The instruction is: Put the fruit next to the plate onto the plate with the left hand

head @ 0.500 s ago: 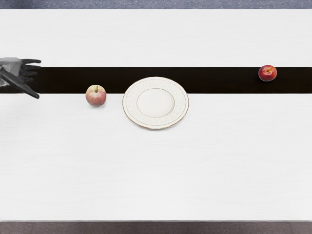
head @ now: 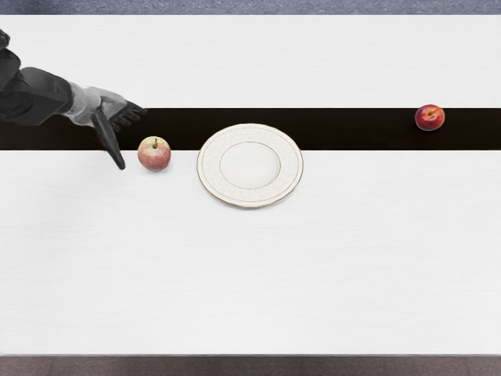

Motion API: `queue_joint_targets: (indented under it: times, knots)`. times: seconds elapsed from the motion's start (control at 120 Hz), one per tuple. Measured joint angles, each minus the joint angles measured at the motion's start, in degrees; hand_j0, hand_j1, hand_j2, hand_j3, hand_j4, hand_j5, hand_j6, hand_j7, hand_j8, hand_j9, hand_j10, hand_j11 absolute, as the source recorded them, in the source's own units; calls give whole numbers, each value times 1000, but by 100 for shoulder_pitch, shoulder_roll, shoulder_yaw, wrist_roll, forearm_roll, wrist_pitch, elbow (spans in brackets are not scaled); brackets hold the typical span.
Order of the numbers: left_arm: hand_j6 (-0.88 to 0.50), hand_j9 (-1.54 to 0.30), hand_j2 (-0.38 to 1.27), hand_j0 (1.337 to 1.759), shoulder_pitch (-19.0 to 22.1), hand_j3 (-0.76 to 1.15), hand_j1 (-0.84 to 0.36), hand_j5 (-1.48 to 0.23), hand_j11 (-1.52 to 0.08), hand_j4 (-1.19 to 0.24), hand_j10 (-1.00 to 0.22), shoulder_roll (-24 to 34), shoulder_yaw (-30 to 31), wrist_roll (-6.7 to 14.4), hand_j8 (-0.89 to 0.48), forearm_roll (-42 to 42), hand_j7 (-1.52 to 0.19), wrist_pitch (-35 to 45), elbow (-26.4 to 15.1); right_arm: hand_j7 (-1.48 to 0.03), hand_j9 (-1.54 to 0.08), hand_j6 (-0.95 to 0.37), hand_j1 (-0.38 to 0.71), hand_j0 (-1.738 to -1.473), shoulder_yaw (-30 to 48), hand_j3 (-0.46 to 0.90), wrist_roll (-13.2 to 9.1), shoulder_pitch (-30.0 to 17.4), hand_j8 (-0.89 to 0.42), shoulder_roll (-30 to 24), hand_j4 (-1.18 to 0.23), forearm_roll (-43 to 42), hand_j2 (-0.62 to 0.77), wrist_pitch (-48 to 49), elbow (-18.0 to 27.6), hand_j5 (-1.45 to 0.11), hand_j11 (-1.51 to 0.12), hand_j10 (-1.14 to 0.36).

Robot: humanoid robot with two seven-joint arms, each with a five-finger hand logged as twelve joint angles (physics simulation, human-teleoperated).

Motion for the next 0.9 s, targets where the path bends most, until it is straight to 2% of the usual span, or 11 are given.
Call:
queue_joint_targets:
  times: [0.067,0.142,0.275,0.417,0.5,0.717,0.9]
  knots:
    - [-24,-28,5,1658,-83,0,323,-29,-28,-24,-23,-98,245,241,-23,5,-29,41,6,0,0,0,-349,-1658,0,0,0,0,0,0,0,0,0,0,0,0,0,0]
    - [-24,-28,4,1658,-96,0,323,-28,-28,-24,-23,-300,387,394,-24,9,-28,345,10,0,0,0,-349,-1658,0,0,0,0,0,0,0,0,0,0,0,0,0,0]
    - [-24,-28,5,1658,-238,0,324,-28,-28,-23,-23,-401,484,493,-24,13,-28,1036,17,0,0,0,-349,-1658,0,0,0,0,0,0,0,0,0,0,0,0,0,0]
    - [-24,-28,5,1658,-161,0,324,-28,-28,-23,-23,-1035,589,557,-24,13,-28,1544,110,0,0,0,-349,-1658,0,0,0,0,0,0,0,0,0,0,0,0,0,0]
    - [-30,-36,6,1658,-136,0,317,-36,-36,-29,-29,-1192,686,655,-30,13,-36,1692,168,0,0,0,-349,-1658,0,0,0,0,0,0,0,0,0,0,0,0,0,0]
    - [-145,-185,29,1658,-86,0,179,-185,-185,-144,-144,-1249,774,970,-145,8,-185,1758,185,0,0,0,-349,-1658,0,0,0,0,0,0,0,0,0,0,0,0,0,0]
    - [-231,-296,46,1658,-94,0,76,-296,-296,-230,-230,-1265,789,1060,-230,-12,-296,1710,105,0,0,-1,-349,-1658,0,0,0,0,0,0,0,0,0,0,0,0,0,0]
